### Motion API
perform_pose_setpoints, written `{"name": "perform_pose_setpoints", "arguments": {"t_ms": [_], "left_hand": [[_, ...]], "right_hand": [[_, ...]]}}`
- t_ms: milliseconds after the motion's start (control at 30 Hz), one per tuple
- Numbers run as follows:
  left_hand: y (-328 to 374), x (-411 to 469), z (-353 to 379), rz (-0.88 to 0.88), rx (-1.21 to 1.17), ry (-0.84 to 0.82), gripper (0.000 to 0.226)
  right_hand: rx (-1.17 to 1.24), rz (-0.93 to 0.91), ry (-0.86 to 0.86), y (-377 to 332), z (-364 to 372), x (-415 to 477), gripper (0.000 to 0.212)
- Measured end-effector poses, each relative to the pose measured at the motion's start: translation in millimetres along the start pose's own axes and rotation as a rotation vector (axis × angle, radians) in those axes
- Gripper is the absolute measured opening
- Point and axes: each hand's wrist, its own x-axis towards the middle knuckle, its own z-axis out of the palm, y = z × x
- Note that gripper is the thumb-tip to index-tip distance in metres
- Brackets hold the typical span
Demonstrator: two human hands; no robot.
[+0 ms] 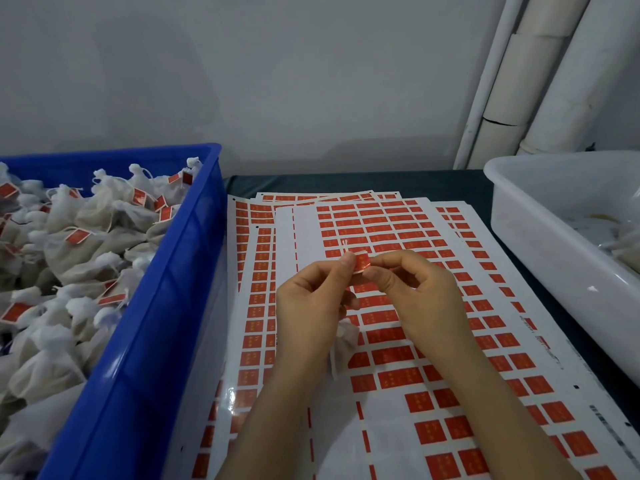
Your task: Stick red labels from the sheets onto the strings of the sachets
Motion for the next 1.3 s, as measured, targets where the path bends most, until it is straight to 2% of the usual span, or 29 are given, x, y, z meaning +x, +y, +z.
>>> {"name": "perform_pose_setpoints", "arguments": {"t_ms": [167,267,367,500,667,767,867,967,1067,1133,1233,1300], "left_hand": [[-2.4,-0.7,2.2,0.106,0.06,-0.006,0.017],[-5.2,0.3,3.1,0.17,0.13,0.002,0.015],[-9.0,1.0,4.3,0.199,0.19,-0.003,0.015],[-11.4,0.7,5.0,0.21,0.23,-0.004,0.015],[-9.8,4.3,1.4,0.157,0.114,0.031,0.008],[-10.2,7.5,-1.1,0.105,0.058,0.035,0.004],[-12.3,8.8,-1.9,0.115,0.083,0.033,0.01],[-15.7,8.1,-1.1,0.147,0.181,0.042,0.019],[-18.8,7.1,0.3,0.203,0.293,0.046,0.028],[-20.4,6.8,0.7,0.231,0.337,0.042,0.031],[-22.0,5.9,1.0,0.233,0.348,0.015,0.029],[-21.1,7.2,-0.5,0.207,0.298,0.02,0.027]], "right_hand": [[0.027,0.002,0.002,0.0,-0.4,-0.3,0.009],[0.08,0.03,-0.034,1.8,-1.8,0.3,0.003],[0.135,0.042,-0.069,3.0,-1.3,-0.5,0.01],[0.127,0.02,-0.055,3.1,1.3,-2.5,0.014],[0.072,-0.024,-0.047,4.1,4.0,-3.5,0.013],[0.076,-0.015,-0.05,1.9,4.5,-3.5,0.004],[0.105,-0.027,-0.047,0.4,5.4,-3.7,0.012],[0.041,-0.079,-0.017,1.4,5.7,-4.0,0.003],[-0.004,-0.127,0.0,4.7,7.8,-6.0,0.014],[0.001,-0.153,0.014,5.2,9.4,-7.2,0.015],[0.093,-0.122,0.004,3.6,9.3,-8.4,0.02],[0.178,-0.055,-0.024,0.0,8.2,-7.1,0.013]]}}
